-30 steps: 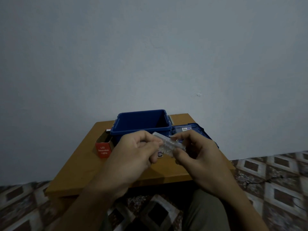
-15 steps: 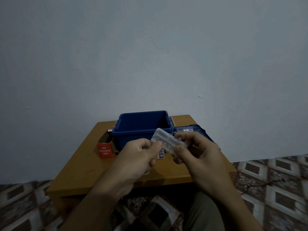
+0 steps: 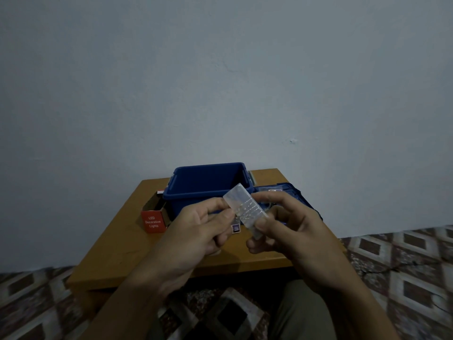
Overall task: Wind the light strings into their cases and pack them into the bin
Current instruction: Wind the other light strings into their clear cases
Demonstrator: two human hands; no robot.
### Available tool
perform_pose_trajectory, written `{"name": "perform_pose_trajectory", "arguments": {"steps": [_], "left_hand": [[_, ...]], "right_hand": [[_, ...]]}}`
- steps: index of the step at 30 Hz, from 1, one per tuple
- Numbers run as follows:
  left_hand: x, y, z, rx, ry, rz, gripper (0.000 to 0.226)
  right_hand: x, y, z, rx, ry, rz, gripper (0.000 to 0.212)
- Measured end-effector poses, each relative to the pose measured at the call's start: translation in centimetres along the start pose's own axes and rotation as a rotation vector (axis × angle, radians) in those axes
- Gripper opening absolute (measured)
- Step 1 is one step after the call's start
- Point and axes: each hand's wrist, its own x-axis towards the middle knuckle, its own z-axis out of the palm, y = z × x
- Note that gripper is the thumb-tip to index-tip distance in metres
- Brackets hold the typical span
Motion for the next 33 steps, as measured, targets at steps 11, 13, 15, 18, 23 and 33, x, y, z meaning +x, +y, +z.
{"name": "perform_pose_trajectory", "arguments": {"steps": [11,13,15,18,23,33], "left_hand": [[0.1,-0.2,-0.2,-0.092,-0.049,-0.055,0.029],[0.1,-0.2,-0.3,-0.074,-0.037,-0.062,0.028],[0.1,-0.2,-0.3,-0.041,-0.03,-0.07,0.027],[0.1,-0.1,-0.4,0.036,-0.028,-0.078,0.024],[0.3,-0.3,-1.0,0.15,0.013,-0.155,0.022],[0.7,-0.8,-1.6,0.19,0.026,-0.218,0.026]], "right_hand": [[0.0,0.0,0.0,-0.044,0.019,-0.01,0.027],[0.1,0.2,0.1,-0.064,0.044,-0.032,0.027],[0.2,0.3,0.1,-0.055,0.07,-0.049,0.028],[0.3,0.4,-0.1,0.012,0.106,-0.049,0.03],[0.4,0.2,-0.3,0.135,0.131,-0.014,0.04],[0.0,-0.4,-1.3,0.252,-0.052,0.063,0.033]]}}
